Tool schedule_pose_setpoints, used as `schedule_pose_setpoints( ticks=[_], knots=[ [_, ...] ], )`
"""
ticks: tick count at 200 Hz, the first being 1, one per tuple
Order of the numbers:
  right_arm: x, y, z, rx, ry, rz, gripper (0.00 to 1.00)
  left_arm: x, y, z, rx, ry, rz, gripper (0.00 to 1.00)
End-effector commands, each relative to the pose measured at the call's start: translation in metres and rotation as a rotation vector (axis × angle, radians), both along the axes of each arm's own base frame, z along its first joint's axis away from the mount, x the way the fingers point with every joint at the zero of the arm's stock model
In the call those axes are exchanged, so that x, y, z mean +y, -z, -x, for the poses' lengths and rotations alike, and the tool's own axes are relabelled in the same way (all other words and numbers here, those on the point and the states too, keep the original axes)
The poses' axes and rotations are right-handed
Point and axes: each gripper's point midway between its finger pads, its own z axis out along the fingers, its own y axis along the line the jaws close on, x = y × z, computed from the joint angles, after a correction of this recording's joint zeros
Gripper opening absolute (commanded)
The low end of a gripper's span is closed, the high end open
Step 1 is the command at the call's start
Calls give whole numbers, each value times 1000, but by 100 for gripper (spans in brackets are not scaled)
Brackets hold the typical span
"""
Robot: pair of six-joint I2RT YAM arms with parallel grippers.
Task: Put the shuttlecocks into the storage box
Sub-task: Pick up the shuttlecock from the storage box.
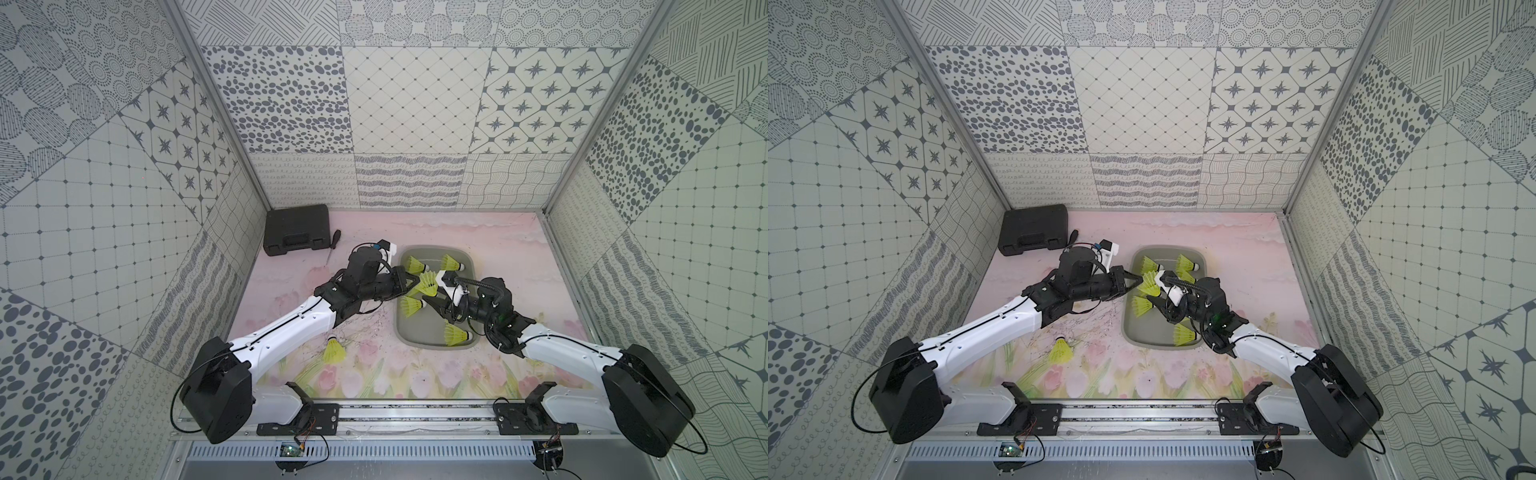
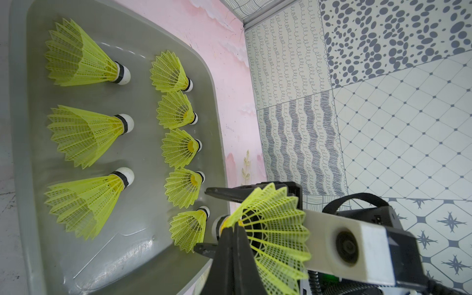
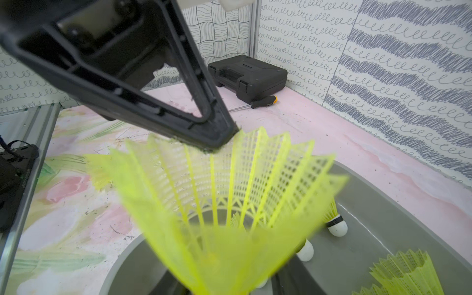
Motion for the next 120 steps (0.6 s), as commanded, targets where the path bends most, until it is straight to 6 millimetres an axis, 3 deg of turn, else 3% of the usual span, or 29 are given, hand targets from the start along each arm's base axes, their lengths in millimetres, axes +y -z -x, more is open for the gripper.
schedule_pose_setpoints(
  ticks=[1, 4, 20, 45, 80, 120],
  knots=[
    [5, -18, -4, -49, -4, -26, 34, -6, -13, -3, -21, 16, 61, 0],
    [5, -18, -4, -45, -2, -22, 33, -6, -12, -3, -21, 16, 54, 0],
    [3, -10, -2, -13, 1, 8, 31, 0, -10, -4, -52, 13, -6, 24],
    [2, -10, -5, 34, 20, 32, 31, 16, -8, -3, -171, 63, -201, 37],
    [1, -5, -4, 111, 33, 45, 30, 33, -23, 7, -398, 206, -402, 38],
    [1, 1, -5, 176, 40, 69, 28, 33, -42, 30, -603, 441, -471, 37]
  ],
)
